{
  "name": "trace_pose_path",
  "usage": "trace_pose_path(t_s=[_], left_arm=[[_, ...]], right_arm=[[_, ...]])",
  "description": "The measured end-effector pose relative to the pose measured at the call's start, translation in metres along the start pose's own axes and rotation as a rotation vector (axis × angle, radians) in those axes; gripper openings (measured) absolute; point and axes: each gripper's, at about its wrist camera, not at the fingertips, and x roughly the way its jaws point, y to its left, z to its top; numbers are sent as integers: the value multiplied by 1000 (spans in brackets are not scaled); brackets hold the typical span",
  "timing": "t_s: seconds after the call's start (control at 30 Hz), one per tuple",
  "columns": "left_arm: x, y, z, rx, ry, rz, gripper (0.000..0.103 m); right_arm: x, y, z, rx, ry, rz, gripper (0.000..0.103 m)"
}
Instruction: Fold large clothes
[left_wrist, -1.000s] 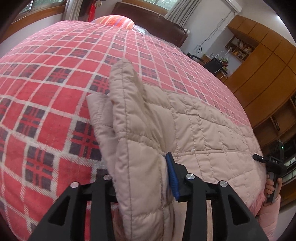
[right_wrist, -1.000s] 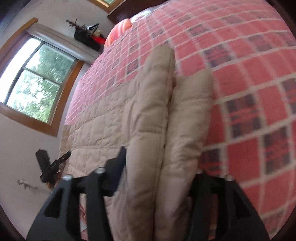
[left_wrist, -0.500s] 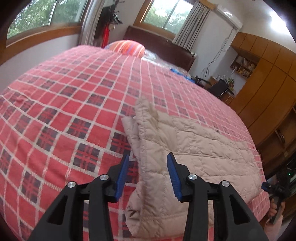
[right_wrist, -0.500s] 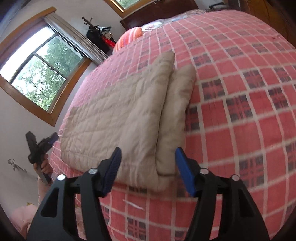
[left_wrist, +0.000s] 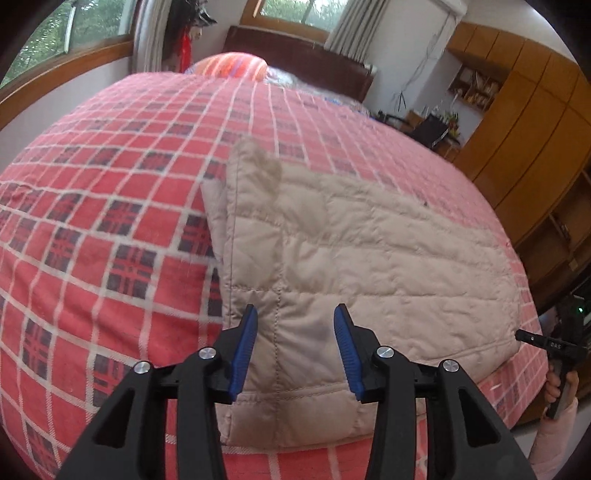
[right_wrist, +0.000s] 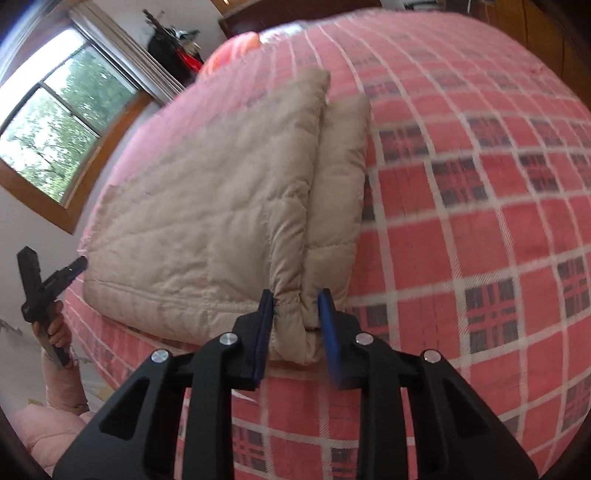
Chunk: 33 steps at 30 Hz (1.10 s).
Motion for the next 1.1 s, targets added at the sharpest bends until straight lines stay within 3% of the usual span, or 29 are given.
trace_pose_path(t_s=[0.23, 0.33, 0.47, 0.57, 0.7, 0.9, 1.1], left_arm=[[5, -3, 6, 2, 28, 28, 43], [-2, -26, 21, 48, 35, 9, 45], [7, -89, 54, 116, 153, -84, 70], [21, -145, 77, 152, 228, -113, 78], [55, -244, 97, 252, 357, -122, 81], [128, -367, 100, 426, 485, -59, 82], [198, -416, 96, 433, 610, -11, 82]], right_arm=[[-1, -4, 0, 17, -4, 30, 31], [-19, -10, -1, 26, -39, 82, 46], [-40, -17, -4, 36, -70, 118, 61], [-47, -24, -3, 37, -77, 94, 61], [-45, -28, -6, 2, -59, 86, 69], [-26, -16, -10, -43, -7, 113, 73], [-17, -30, -9, -10, 16, 144, 73]])
